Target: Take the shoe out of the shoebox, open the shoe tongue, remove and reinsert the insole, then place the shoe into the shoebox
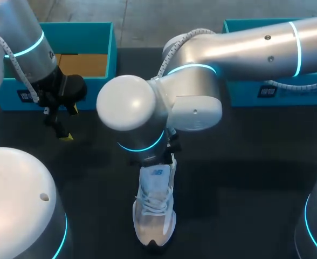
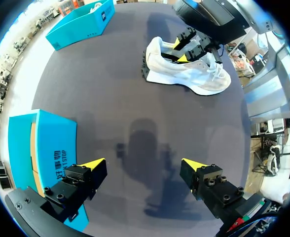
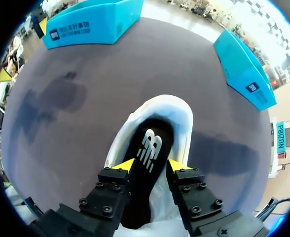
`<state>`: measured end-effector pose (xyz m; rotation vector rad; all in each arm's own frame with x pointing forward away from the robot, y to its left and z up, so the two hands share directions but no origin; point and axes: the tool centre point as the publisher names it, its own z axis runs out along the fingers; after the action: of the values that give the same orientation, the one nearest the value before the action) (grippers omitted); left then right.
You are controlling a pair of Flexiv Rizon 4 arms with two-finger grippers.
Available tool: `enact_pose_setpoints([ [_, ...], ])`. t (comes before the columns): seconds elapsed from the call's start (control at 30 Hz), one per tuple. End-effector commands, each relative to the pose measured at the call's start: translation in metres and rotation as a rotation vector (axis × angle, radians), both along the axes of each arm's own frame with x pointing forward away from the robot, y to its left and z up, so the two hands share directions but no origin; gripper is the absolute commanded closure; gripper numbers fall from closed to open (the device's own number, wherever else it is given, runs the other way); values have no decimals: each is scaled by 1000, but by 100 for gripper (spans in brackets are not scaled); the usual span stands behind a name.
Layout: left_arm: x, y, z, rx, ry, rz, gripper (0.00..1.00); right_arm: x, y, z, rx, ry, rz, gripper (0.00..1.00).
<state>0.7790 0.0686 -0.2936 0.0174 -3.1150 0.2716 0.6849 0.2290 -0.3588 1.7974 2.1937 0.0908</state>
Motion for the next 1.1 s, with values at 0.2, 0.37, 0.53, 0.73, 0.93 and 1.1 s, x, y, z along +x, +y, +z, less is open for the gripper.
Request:
enact_pose_setpoints([
  [0.2, -4, 4, -2, -36, 7, -58, 0, -7, 6, 1, 63, -48, -330, 55],
  [0.37, -7, 8, -2, -135, 34, -159, 0, -9, 7, 0, 67, -47, -339, 51],
  [0.53, -7, 12, -1, -166, 48, -229, 0, -11, 6, 1, 66, -47, -363, 44],
  [0.73, -5, 11, -2, -174, 63, -266, 0, -14, 5, 3, 70, -47, -386, 25],
  [0.93, -3, 5, -2, -175, 67, -301, 0, -16, 5, 6, 75, -50, -398, 20],
  [1.1, -5, 0, -2, -179, 65, -347, 0, -18, 6, 6, 89, -43, -411, 19],
])
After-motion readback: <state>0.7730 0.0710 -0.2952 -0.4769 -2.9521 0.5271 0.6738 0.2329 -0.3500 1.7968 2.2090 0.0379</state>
